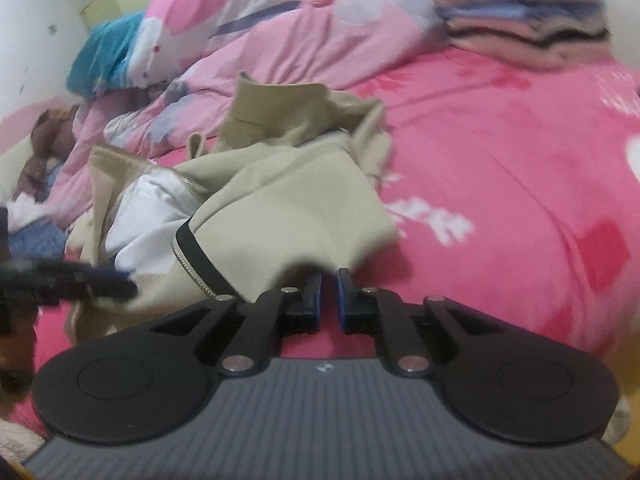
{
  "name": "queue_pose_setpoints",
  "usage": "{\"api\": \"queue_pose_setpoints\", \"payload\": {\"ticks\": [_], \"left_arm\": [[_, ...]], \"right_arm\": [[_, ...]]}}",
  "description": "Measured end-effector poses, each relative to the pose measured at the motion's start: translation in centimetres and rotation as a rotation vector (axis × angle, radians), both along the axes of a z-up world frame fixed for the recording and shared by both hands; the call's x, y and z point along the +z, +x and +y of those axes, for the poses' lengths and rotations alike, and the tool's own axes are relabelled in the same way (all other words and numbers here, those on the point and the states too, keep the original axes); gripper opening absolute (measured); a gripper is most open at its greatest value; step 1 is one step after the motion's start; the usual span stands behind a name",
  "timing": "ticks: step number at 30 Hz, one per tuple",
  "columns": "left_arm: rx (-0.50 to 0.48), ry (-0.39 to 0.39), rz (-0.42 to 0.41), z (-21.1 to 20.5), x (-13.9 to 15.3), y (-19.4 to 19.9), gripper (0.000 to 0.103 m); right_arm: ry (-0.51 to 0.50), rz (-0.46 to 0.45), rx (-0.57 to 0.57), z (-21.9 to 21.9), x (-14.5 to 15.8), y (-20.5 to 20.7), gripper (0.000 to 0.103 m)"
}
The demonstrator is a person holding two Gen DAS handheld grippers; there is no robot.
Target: Fold clothes
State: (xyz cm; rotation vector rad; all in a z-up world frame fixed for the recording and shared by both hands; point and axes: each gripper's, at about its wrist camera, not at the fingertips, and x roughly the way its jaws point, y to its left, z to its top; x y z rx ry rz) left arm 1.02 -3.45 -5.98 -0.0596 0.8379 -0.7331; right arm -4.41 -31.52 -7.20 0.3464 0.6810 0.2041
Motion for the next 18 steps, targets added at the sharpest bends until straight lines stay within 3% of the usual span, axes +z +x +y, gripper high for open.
{"api": "queue_pose_setpoints", "payload": {"ticks": [4,6,8,9,14,18], "left_arm": [[0.005,-0.018,-0.018,0.9,0.9,-0.1,0.032],[0.021,-0.035,-0.043,1.8,1.9,-0.2,0.039],[0.050,-0.043,-0.075,2.5,2.7,-0.4,0.057],[0.073,-0.052,-0.098,2.9,3.3,-0.3,0.060],[0.203,-0.071,-0.205,4.8,5.4,0.6,0.083],[0.375,-0.044,-0.243,6.0,5.6,2.6,0.089]], "right_arm": [[0.050,0.017,-0.080,-2.4,0.1,-1.9,0.011],[0.060,0.005,-0.128,-3.7,0.8,-2.7,0.015],[0.065,-0.030,-0.155,-4.3,1.8,-3.3,0.022],[0.074,-0.051,-0.161,-4.6,2.2,-3.2,0.024],[0.128,-0.144,-0.094,-3.1,4.5,-0.7,0.035],[0.160,-0.192,0.016,0.1,5.7,2.9,0.048]]}}
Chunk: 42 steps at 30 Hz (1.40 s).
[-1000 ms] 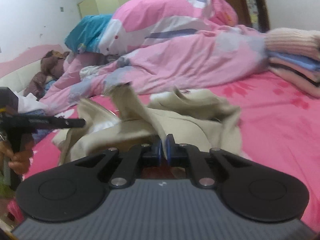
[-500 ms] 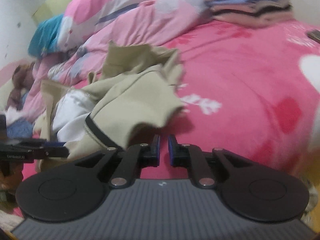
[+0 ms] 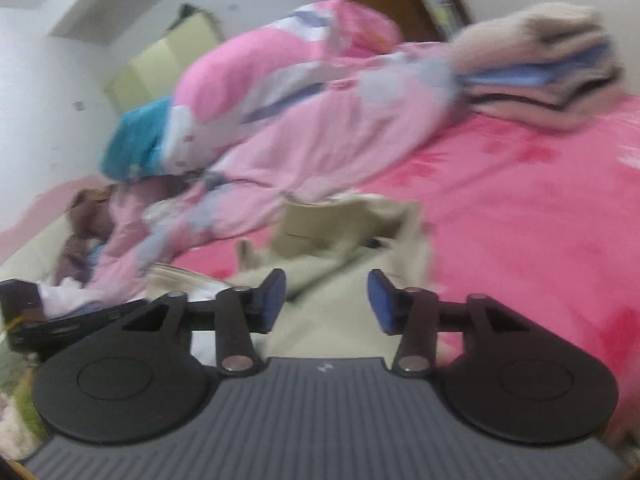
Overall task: Fold clothes
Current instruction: 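Spread the hoodie flat on the bed with both grippers, collar upward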
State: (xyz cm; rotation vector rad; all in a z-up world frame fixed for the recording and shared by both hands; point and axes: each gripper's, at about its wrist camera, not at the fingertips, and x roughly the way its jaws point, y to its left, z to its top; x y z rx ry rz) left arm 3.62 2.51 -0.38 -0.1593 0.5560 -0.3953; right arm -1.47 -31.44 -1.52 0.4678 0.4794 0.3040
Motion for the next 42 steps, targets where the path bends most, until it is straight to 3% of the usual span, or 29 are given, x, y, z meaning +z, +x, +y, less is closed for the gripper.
{"api": "queue_pose_setpoints", "payload": {"ticks": [4,8,12,14,19,22,23,28,32,36,40,42], "left_arm": [[0.121,0.014,0.067,1.3,-1.3,2.9,0.089],[0.194,-0.004,0.111,2.7,-2.3,4.7,0.088],[0.270,-0.056,0.066,4.9,-1.5,3.8,0.088],[0.298,-0.091,0.033,6.2,-1.0,3.0,0.090],[0.303,-0.119,0.173,7.3,-2.4,4.1,0.090],[0.298,-0.074,0.218,5.9,-3.1,4.5,0.075],[0.296,-0.053,0.210,5.4,-3.1,4.4,0.059],[0.271,-0.044,0.222,3.6,-2.9,4.3,0.010],[0.190,-0.062,0.157,2.2,-1.4,2.5,0.008],[-0.016,-0.088,0.071,-0.6,-0.1,-0.5,0.008],[-0.277,-0.096,0.087,-4.4,-0.9,-3.0,0.008],[-0.385,-0.058,0.130,-6.8,-2.3,-3.9,0.008]], "right_arm": [[-0.005,0.020,0.082,3.3,-0.6,4.2,0.051],[-0.011,0.111,0.109,5.3,-3.3,8.1,0.051],[-0.065,0.204,0.110,6.8,-6.9,10.1,0.050],[-0.065,0.177,0.113,7.0,-7.5,9.7,0.050],[-0.100,0.150,0.117,7.6,-7.8,9.4,0.050],[-0.082,0.146,0.112,7.3,-7.9,9.3,0.050],[-0.076,0.144,0.110,7.3,-7.9,9.3,0.050],[-0.058,0.139,0.103,7.2,-8.1,9.5,0.050],[-0.031,0.140,0.097,6.9,-8.1,9.3,0.050],[0.036,0.142,0.087,6.0,-7.8,8.6,0.050],[0.083,0.121,0.057,4.3,-7.0,6.8,0.050],[0.075,0.097,0.021,3.2,-6.1,5.5,0.050]]}}
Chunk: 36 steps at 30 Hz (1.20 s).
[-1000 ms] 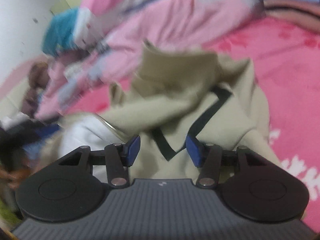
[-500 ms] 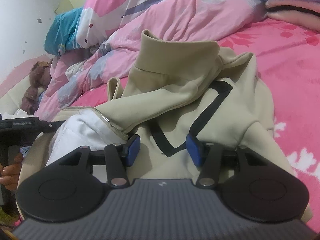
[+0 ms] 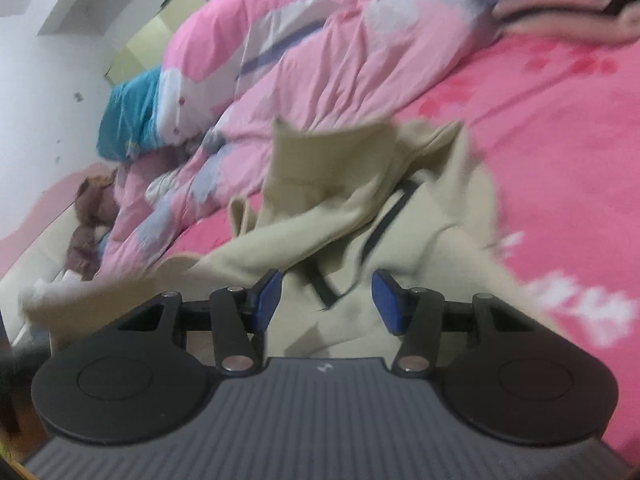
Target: Fold clothes
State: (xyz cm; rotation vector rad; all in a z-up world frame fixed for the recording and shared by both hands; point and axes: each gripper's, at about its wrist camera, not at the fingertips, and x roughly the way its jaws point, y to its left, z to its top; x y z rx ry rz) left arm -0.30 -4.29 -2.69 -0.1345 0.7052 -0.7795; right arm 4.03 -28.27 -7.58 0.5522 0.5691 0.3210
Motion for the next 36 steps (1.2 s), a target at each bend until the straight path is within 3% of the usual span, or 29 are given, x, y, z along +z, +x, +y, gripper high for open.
{"api": "queue_pose_setpoints", "payload": {"ticks": [4,6,9,11,15,19,23,26,29,32,36], "left_arm": [[-0.117,0.122,0.087,-3.5,-3.9,-0.7,0.009],[-0.124,0.132,0.130,-3.7,-5.1,-0.3,0.010],[-0.121,0.086,0.169,-2.6,-5.0,0.3,0.014],[-0.106,0.085,0.154,-1.6,-4.6,0.2,0.035],[-0.065,0.080,0.094,1.1,-3.0,-0.9,0.050],[0.001,0.050,0.026,4.3,-0.9,-0.9,0.057],[0.120,0.086,-0.074,6.6,0.7,0.0,0.062],[0.207,0.085,-0.092,8.0,1.1,1.7,0.065],[0.250,0.150,-0.100,7.9,0.8,3.5,0.075],[0.256,0.302,-0.123,5.6,-0.8,5.0,0.080],[0.282,0.441,-0.191,2.9,-2.1,5.8,0.075]], "right_arm": [[-0.025,-0.065,-0.055,-2.0,2.4,-2.3,0.051],[-0.050,-0.102,-0.043,-2.0,3.9,-2.9,0.051],[-0.096,-0.143,0.064,0.2,5.5,-2.8,0.051],[-0.132,-0.155,0.144,2.5,5.5,-2.2,0.051],[-0.221,-0.114,0.271,6.9,3.8,-0.4,0.050],[-0.321,0.062,0.320,9.4,-1.3,1.6,0.050],[-0.357,0.042,0.312,9.7,-1.3,1.3,0.051],[-0.365,0.034,0.309,9.7,-1.4,0.8,0.051],[-0.381,0.029,0.303,10.0,-1.4,0.5,0.052],[-0.385,0.022,0.298,10.1,-1.5,0.1,0.053],[-0.386,0.016,0.292,10.3,-1.6,0.0,0.053]]}}
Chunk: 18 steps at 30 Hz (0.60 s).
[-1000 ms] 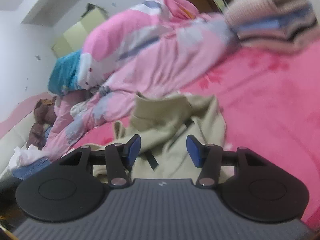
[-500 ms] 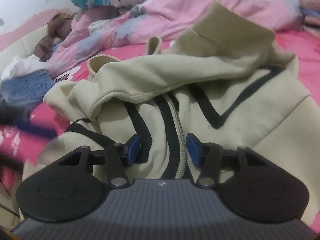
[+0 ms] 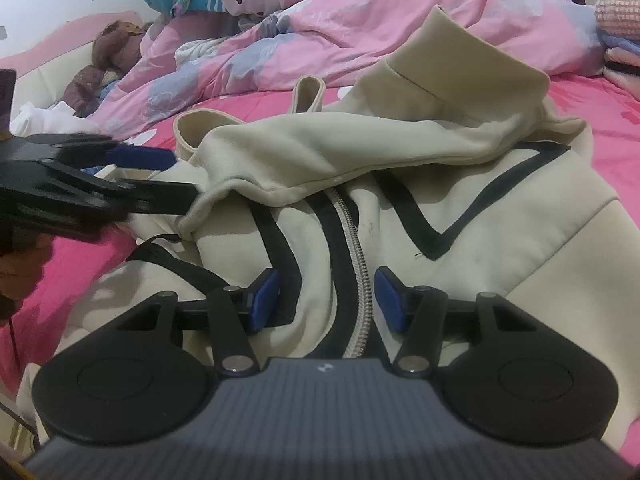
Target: Fold clothes
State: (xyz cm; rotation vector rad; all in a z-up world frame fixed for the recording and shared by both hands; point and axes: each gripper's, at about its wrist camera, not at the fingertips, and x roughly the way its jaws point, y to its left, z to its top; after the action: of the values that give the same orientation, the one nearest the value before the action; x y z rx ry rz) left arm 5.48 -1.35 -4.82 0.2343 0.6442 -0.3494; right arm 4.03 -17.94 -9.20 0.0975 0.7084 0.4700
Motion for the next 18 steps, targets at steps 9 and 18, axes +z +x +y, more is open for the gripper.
{"api": "queue_pose_setpoints", "payload": {"ticks": [9,18], "left_arm": [[-0.006,0.033,0.039,-2.0,1.2,2.6,0.056],[-0.160,0.180,-0.085,-7.5,2.0,3.5,0.073]], "right_arm": [[0.010,-0.011,-0.009,0.0,0.0,0.0,0.053],[0.011,-0.020,-0.015,0.0,-0.1,-0.1,0.054]]}}
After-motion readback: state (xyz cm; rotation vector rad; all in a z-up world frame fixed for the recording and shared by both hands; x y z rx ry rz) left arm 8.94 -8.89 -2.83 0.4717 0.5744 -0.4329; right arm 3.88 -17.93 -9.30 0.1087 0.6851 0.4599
